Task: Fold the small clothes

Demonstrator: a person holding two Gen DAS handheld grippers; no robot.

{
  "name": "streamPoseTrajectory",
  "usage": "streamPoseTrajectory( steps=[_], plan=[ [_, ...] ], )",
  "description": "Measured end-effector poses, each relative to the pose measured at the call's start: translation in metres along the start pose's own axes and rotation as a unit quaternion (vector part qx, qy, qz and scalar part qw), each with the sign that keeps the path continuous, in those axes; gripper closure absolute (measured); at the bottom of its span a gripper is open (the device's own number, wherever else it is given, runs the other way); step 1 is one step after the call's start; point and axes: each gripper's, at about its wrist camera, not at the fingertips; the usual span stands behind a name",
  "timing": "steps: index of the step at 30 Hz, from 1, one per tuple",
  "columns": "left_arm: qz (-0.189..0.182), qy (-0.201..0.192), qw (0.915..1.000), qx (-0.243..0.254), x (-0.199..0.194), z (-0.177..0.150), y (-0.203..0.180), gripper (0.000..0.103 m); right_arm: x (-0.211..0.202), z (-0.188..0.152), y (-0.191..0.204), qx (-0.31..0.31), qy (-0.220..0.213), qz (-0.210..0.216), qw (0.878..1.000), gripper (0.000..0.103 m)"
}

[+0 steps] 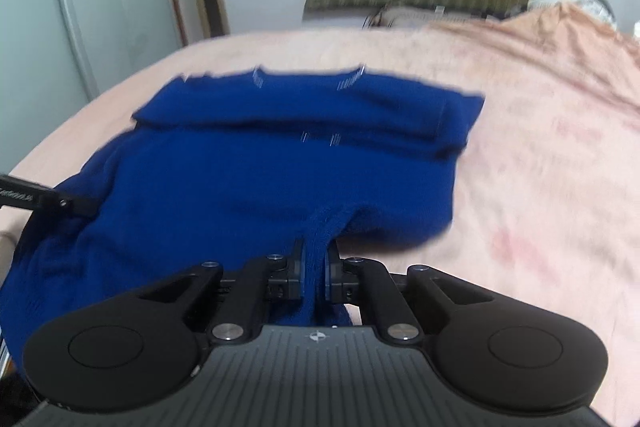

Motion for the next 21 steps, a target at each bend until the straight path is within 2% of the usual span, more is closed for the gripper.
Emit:
streamPoseTrajectory(
  steps=[3,7,10,11,13,15,16,17,18,19,21],
  plan=[
    [0.023,-0.037,0.999,0.013,0.002,0.016,-0.006,0.094,0.012,0.017,-0.007,-0.011,-0.018,-0.021,1.0,0.094],
    [0.053,-0.043,0.9977,0.008,0.023,0.026,-0.001,0.094,0.034,0.029,-0.024,0.009,-0.02,-0.039,0.999,0.093],
    [0.056,-0.026,0.998,-0.011,0.034,0.026,0.006,0.093,0.05,0.026,-0.036,0.047,0.004,-0.045,0.998,0.076],
    [0.054,-0.021,0.9981,-0.02,0.032,0.024,0.011,0.092,0.051,0.024,-0.039,0.062,0.009,-0.045,0.997,0.067],
    [0.048,-0.018,0.9983,-0.027,0.026,0.02,0.015,0.089,0.044,0.018,-0.04,0.071,0.003,-0.04,0.997,0.06],
    [0.049,-0.017,0.9983,-0.027,0.017,0.015,0.018,0.076,0.033,0.015,-0.039,0.068,0.0,-0.045,0.997,0.058],
    [0.054,-0.02,0.998,-0.025,0.012,0.011,0.019,0.061,0.027,0.013,-0.039,0.067,-0.001,-0.049,0.997,0.056],
    [0.059,-0.026,0.9976,-0.022,0.006,0.006,0.019,0.042,0.02,0.01,-0.039,0.068,-0.002,-0.049,0.997,0.053],
    [0.066,-0.035,0.9971,-0.018,0.0,0.002,0.019,0.035,0.014,0.007,-0.039,0.069,-0.002,-0.047,0.996,0.051],
    [0.072,-0.045,0.9962,-0.015,-0.005,-0.003,0.018,0.029,0.008,0.003,-0.04,0.071,-0.001,-0.045,0.996,0.049],
    [0.085,-0.051,0.9951,-0.005,-0.013,-0.013,0.016,0.028,-0.003,-0.007,-0.041,0.077,0.002,-0.041,0.996,0.047]
  ],
)
Point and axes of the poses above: each gripper's, at about its wrist camera, not at the fingertips, and x roughly the way its jaws point, y to its left, z to its top, and after that the axes turned 6 degrees about -x, right-handed
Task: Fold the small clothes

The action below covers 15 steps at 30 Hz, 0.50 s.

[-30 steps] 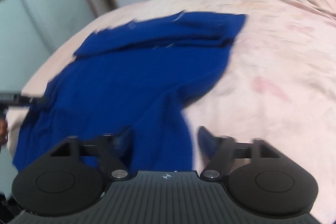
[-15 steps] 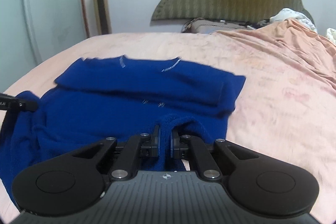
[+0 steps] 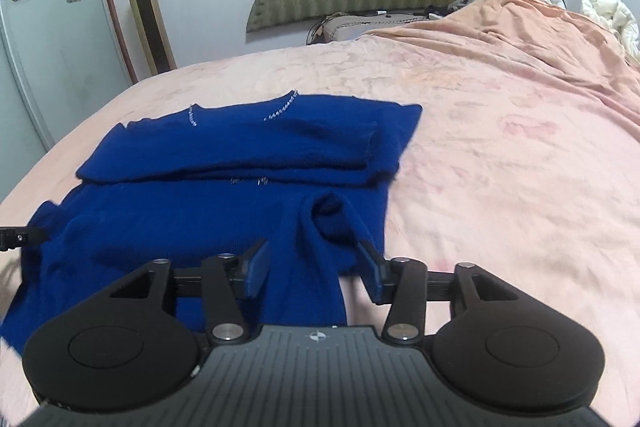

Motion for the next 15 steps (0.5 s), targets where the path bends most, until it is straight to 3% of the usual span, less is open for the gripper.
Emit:
streamPoseTrajectory(
  steps=[8,15],
  plan=[
    [0.023,0.024,0.9993,-0.017,-0.005,-0.018,-0.004,0.028,-0.019,-0.035,0.008,0.012,0.029,0.02,0.999,0.037],
    [0.025,0.035,0.9989,-0.016,-0.004,-0.023,-0.008,0.028,-0.022,-0.044,0.01,0.015,0.037,0.025,0.999,0.027]
  ],
)
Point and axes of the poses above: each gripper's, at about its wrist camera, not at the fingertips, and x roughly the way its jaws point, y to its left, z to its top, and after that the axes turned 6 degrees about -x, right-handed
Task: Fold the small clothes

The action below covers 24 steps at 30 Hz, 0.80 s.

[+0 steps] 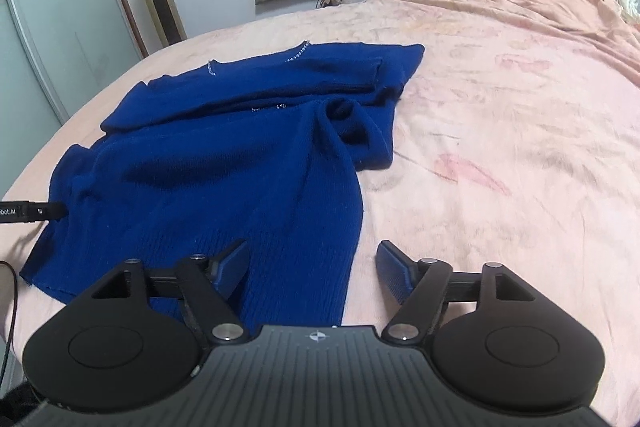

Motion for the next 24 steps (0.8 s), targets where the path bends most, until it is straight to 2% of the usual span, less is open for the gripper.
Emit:
streamPoseTrajectory(
  steps=[8,13,18,21,24],
  plan=[
    [-0.034,0.026,0.999,-0.01,0.0,-0.013,0.01,0.026,-0.009,-0.01,-0.002,0.0,0.006,0.006,1.0,0.026],
    [-0.056,0.026,0.9979,0.019,-0.01,-0.028,0.011,0.024,-0.015,-0.017,0.009,-0.025,0.011,0.012,1.0,0.024],
    [-0.078,0.022,0.9954,0.053,-0.017,-0.042,0.002,0.023,-0.013,-0.02,0.023,-0.036,0.011,0.039,0.999,0.028],
    [-0.086,0.019,0.9947,0.054,-0.017,-0.044,-0.003,0.024,-0.012,-0.018,0.025,-0.026,0.01,0.058,0.998,0.028],
    [-0.093,0.021,0.9943,0.048,-0.015,-0.042,-0.011,0.025,-0.009,-0.016,0.028,-0.021,0.008,0.063,0.998,0.039]
  ],
)
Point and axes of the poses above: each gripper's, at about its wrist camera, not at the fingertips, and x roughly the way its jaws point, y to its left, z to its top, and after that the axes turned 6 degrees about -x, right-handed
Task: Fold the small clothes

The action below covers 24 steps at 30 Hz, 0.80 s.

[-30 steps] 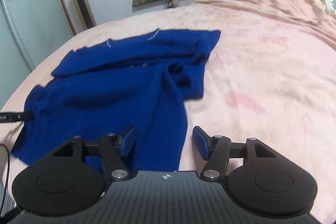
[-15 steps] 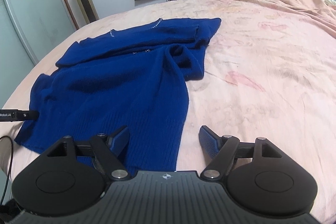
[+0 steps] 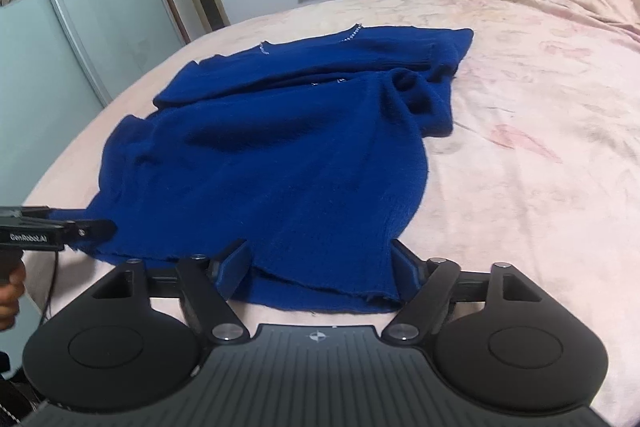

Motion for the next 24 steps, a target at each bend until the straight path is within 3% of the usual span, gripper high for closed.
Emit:
streamPoseTrajectory(
  steps=[1,3,4,5,7,12,24],
  plan=[
    [-0.003,0.002,1.0,-0.001,0.002,0.001,-0.002,0.025,0.002,0.0,0.003,-0.007,0.0,-0.003,1.0,0.042],
    [-0.004,0.002,1.0,0.008,0.003,0.0,-0.01,0.037,0.003,0.0,0.012,-0.034,0.001,-0.017,0.999,0.051],
    [-0.002,0.001,0.9999,0.016,0.003,0.0,-0.014,0.053,0.004,0.0,0.015,-0.044,0.001,-0.019,0.999,0.067],
    [-0.001,0.0,0.9998,0.021,0.003,-0.001,-0.017,0.069,0.004,0.0,0.015,-0.041,0.002,-0.014,0.999,0.077],
    [-0.015,0.004,0.9998,0.013,0.002,0.0,-0.017,0.087,0.002,0.0,0.013,-0.032,-0.002,-0.009,0.999,0.081],
    [-0.035,0.006,0.9991,-0.024,-0.006,0.005,-0.008,0.092,-0.014,0.007,0.013,-0.026,-0.025,0.011,0.999,0.083],
    [-0.109,-0.087,0.9901,-0.014,-0.098,0.026,0.002,0.092,-0.092,0.041,0.022,-0.06,-0.095,0.098,0.989,0.083]
  ],
)
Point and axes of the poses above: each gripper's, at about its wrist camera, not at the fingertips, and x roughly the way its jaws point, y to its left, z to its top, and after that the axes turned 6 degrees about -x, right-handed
